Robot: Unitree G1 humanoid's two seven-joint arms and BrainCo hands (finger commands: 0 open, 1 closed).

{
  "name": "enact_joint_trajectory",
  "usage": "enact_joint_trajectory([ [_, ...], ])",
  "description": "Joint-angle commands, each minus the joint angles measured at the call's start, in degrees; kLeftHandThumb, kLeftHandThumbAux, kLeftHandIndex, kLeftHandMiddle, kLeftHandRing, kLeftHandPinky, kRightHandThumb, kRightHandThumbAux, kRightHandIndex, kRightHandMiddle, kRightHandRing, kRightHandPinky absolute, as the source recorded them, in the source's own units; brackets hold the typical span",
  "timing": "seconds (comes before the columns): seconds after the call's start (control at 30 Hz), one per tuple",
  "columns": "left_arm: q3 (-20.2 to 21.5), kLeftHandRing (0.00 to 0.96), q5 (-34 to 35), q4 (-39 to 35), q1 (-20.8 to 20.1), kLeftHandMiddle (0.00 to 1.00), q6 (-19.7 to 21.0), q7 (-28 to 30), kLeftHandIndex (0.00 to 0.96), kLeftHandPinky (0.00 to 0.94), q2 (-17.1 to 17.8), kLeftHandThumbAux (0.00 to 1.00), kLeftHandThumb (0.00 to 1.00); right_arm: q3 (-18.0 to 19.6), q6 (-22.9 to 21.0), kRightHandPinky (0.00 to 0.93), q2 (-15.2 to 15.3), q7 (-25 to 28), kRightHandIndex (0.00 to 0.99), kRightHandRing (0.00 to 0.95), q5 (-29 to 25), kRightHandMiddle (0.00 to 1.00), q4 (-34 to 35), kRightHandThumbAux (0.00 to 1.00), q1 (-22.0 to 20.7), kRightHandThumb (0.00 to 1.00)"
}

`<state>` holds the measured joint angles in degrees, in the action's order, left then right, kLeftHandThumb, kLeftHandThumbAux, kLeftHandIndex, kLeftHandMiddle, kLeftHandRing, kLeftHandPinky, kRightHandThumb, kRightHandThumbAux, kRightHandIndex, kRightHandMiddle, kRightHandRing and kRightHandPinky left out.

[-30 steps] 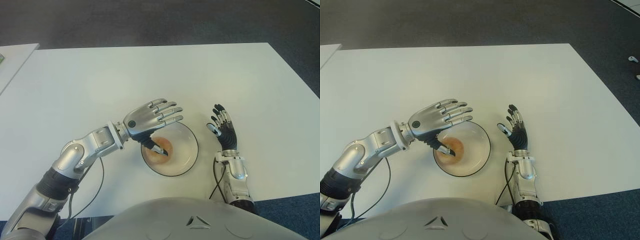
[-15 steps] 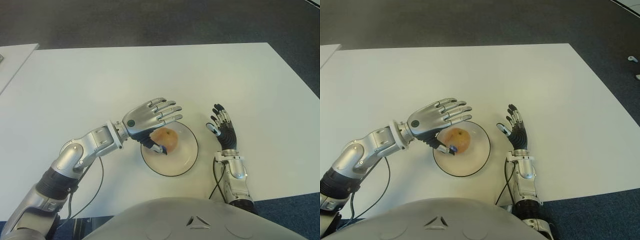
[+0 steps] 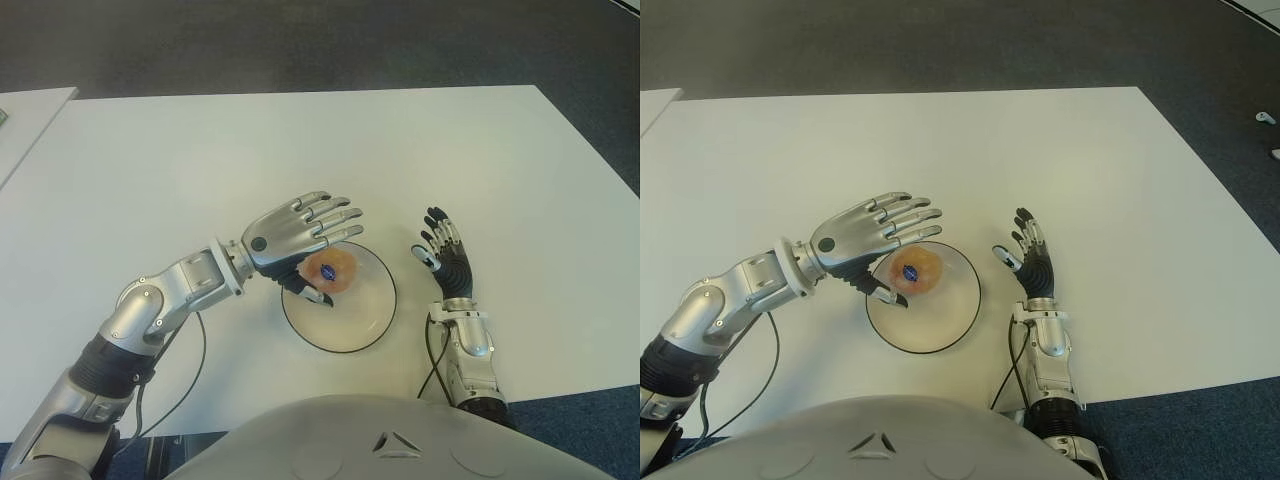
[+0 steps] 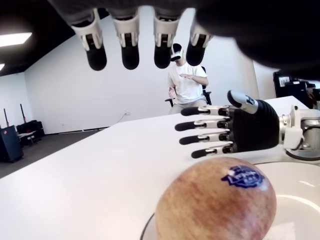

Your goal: Put the apples into the plate.

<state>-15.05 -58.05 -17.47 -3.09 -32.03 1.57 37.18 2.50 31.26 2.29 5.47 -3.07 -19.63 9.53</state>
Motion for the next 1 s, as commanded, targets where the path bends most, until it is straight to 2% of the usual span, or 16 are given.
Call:
enact_joint_trajectory([
  [0.03, 6.4, 0.000, 7.7, 6.8, 7.2, 0.000, 7.0, -5.2, 0.000, 0.000, -4.9, 0.204, 0.195, -1.4, -5.1, 0.000, -2.2, -0.2, 0.000, 0.000, 1.0, 0.000, -10.8, 0.579, 6.6, 0.093],
  [0.1, 8.0, 0.000, 13.1, 11.1, 8.9, 0.000, 7.9, -8.2, 0.000, 0.002, -8.5, 0.220, 0.209, -1.3, -5.0, 0.000, -2.2, 0.1, 0.000, 0.000, 0.8, 0.000, -10.7, 0.579, 6.8, 0.094],
  [0.13, 8.3, 0.000, 14.2, 11.9, 9.1, 0.000, 7.9, -8.8, 0.000, 0.003, -9.3, 0.227, 0.215, -1.2, -5.0, 0.000, -2.1, 0.1, 0.000, 0.000, 0.7, 0.000, -10.7, 0.578, 6.8, 0.095],
  [0.23, 12.6, 0.000, 31.3, 17.9, 11.2, 0.000, 7.3, -10.8, 0.000, 0.041, -17.3, 0.262, 0.232, -0.9, -5.1, 0.000, -2.2, 0.2, 0.000, 0.000, 0.4, 0.000, -10.7, 0.576, 6.8, 0.100],
  [0.3, 15.0, 0.000, 43.6, 15.9, 13.0, 0.000, 12.1, -8.2, 0.000, 0.059, -23.3, 0.297, 0.217, -0.9, -4.8, 0.000, -2.1, -0.3, 0.000, 0.000, 0.9, 0.000, -10.8, 0.571, 6.8, 0.104],
  [0.37, 16.3, 0.000, 50.9, 12.5, 14.8, 0.000, 16.8, -6.6, 0.000, 0.065, -26.9, 0.333, 0.187, -0.9, -4.4, 0.000, -2.0, -0.8, 0.000, 0.000, 1.3, 0.000, -10.9, 0.567, 6.8, 0.108],
  [0.43, 17.0, 0.000, 55.3, 8.5, 17.3, 0.000, 20.4, -6.4, 0.000, 0.053, -29.1, 0.376, 0.143, -0.8, -4.1, 0.000, -1.8, -0.9, 0.000, 0.000, 1.6, 0.000, -10.9, 0.562, 6.8, 0.111],
  [0.53, 17.4, 0.000, 59.8, 4.7, 21.0, 0.000, 23.3, -6.1, 0.000, 0.033, -30.6, 0.410, 0.091, -0.8, -3.8, 0.000, -1.7, -0.9, 0.000, 0.000, 1.8, 0.000, -10.8, 0.558, 6.8, 0.113],
  [0.77, 18.0, 0.000, 65.2, 1.3, 23.3, 0.000, 29.1, -4.9, 0.003, 0.031, -31.7, 0.427, 0.038, -0.8, -3.8, 0.000, -1.7, -0.6, 0.000, 0.000, 1.5, 0.000, -10.5, 0.553, 6.7, 0.115],
  [1.0, 18.2, 0.000, 62.7, 5.7, 24.9, 0.000, 29.0, -5.3, 0.032, 0.034, -32.2, 0.408, 0.017, -0.6, -4.1, 0.000, -1.4, -0.2, 0.000, 0.000, 1.3, 0.000, -10.4, 0.551, 6.6, 0.115],
])
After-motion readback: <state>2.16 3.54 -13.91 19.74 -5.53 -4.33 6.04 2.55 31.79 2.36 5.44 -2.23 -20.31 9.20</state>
